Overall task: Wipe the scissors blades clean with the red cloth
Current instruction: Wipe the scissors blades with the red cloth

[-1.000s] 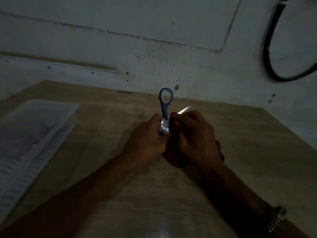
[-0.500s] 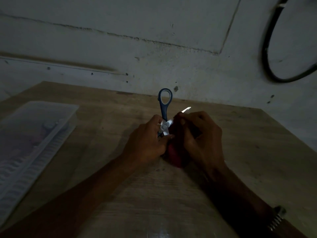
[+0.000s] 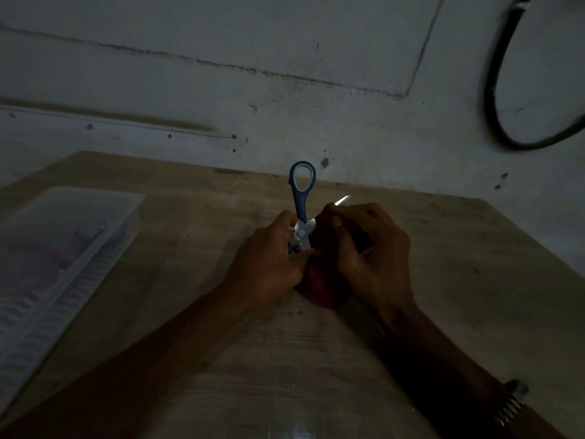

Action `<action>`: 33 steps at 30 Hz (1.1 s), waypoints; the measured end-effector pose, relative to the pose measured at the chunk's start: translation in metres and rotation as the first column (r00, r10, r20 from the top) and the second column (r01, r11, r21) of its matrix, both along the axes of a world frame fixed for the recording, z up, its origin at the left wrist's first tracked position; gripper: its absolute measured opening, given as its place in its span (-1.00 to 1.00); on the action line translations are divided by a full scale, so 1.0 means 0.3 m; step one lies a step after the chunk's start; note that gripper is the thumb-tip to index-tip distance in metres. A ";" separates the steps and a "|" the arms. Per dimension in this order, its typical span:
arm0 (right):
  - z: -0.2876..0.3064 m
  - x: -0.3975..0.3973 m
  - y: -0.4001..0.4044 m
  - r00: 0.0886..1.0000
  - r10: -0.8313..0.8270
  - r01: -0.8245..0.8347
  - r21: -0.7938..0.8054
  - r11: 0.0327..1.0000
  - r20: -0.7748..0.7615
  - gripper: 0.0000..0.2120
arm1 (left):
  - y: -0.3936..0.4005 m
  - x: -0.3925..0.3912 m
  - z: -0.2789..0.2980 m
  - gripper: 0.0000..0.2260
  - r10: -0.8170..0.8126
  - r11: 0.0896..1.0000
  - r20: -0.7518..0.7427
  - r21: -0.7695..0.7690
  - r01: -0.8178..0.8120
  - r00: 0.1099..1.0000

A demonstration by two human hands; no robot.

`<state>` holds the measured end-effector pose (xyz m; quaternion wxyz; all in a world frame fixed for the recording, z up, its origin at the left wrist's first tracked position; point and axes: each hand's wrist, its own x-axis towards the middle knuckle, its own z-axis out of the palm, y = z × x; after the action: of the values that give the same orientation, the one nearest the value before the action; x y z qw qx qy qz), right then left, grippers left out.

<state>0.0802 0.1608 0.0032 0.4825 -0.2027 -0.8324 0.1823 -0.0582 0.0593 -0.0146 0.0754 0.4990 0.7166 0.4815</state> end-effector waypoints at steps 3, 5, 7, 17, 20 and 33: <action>-0.013 -0.011 0.006 0.994 0.040 -0.043 0.029 0.999 0.099 -0.72 | 0.002 0.001 0.001 -0.74 -0.017 1.000 0.029 -0.013 0.018 0.999; -0.021 -0.010 0.002 0.983 0.077 -0.086 0.051 0.995 0.169 -0.69 | 0.005 -0.004 -0.003 -0.73 -0.009 0.999 0.023 -0.038 0.010 1.000; -0.026 -0.006 -0.007 0.963 0.140 -0.155 0.047 0.987 0.228 -0.65 | 0.006 -0.010 -0.009 -0.73 -0.002 0.999 0.022 -0.050 0.003 1.000; -0.015 0.002 0.007 0.995 0.097 -0.097 0.034 0.995 0.023 -0.75 | -0.006 -0.007 0.001 -0.63 -0.025 0.998 0.010 -0.054 0.025 1.000; -0.022 -0.010 0.010 0.983 0.145 -0.150 0.038 0.988 0.110 -0.72 | -0.005 -0.007 0.000 -0.64 -0.024 0.999 0.029 -0.039 0.025 0.999; -0.024 -0.005 -0.025 0.948 0.206 -0.237 0.106 0.966 0.243 -0.60 | -0.022 -0.027 0.019 -0.67 -0.065 0.998 0.115 -0.003 0.065 0.991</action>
<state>0.0788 0.1532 -0.0040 0.3718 -0.0946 -0.9105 0.1542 -0.0663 0.0528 -0.0087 0.1338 0.4933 0.6960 0.5043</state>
